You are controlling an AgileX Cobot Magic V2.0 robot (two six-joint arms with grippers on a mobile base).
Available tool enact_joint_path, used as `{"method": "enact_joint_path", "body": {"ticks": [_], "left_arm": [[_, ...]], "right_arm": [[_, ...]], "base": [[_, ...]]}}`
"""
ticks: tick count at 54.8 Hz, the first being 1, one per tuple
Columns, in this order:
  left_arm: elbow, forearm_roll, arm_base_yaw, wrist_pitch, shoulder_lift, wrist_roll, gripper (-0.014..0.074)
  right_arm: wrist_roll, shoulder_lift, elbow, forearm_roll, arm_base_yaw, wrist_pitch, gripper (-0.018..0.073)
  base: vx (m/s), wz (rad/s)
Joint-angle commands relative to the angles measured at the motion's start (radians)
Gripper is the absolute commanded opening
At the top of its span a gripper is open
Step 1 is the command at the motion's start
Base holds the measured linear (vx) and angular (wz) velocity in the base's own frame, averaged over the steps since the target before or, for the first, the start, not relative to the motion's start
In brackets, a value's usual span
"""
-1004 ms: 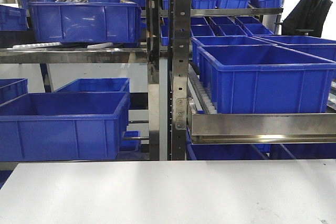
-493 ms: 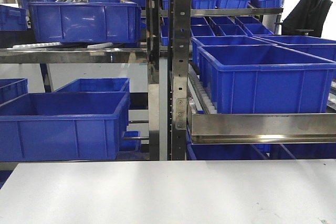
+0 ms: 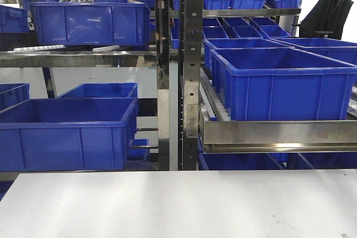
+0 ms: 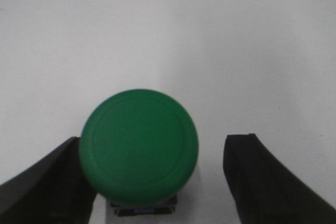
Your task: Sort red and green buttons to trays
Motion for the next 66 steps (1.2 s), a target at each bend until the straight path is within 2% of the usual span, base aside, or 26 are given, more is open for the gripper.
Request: {"method": "enact_joint_path", "body": {"ticks": [1,11,19,27,33,39,50,66], "left_arm": [[-0.02,-0.039,-0.009,-0.127,0.007,0.001,0.059],[-0.02,-0.046,-0.009,-0.181,0.05,0.001,0.0582],[-0.02,-0.046,-0.009,-0.197,0.052,0.001,0.0531],[-0.02,-0.046,-0.009,-0.224,0.052,0.001,0.0423],[-0.02,-0.046,-0.009,-0.241,0.052,0.001,0.0297],[-0.02,-0.046,-0.009,-0.237,0.052,0.001,0.0159],[-0.02,-0.046,-0.009,-0.209,0.052,0.001,0.0],[-0.02,-0.046,-0.009,-0.206,0.052,0.001,-0.0005]], "right_arm": [[0.002,0.027,-0.036,0.018,-0.006,-0.003,0.0416],[0.002,0.122,-0.062,0.02,-0.006,0.013,0.0475],[-0.001,0.225,-0.111,0.018,-0.006,0.011,0.0551],[-0.028,0.357,-0.162,0.015,-0.006,-0.004,0.0589],[-0.028,0.454,-0.209,0.015,-0.005,-0.006,0.0589],[-0.037,0.566,-0.279,0.015,-0.005,-0.007,0.0589],[-0.04,0.734,-0.39,0.013,-0.005,-0.006,0.0589],[-0.061,0.922,-0.471,0.011,-0.006,-0.015,0.0589]], "base": [[0.0,0.0],[0.0,0.0],[0.0,0.0],[0.0,0.0],[0.0,0.0],[0.0,0.0],[0.0,0.0],[0.0,0.0]]}}
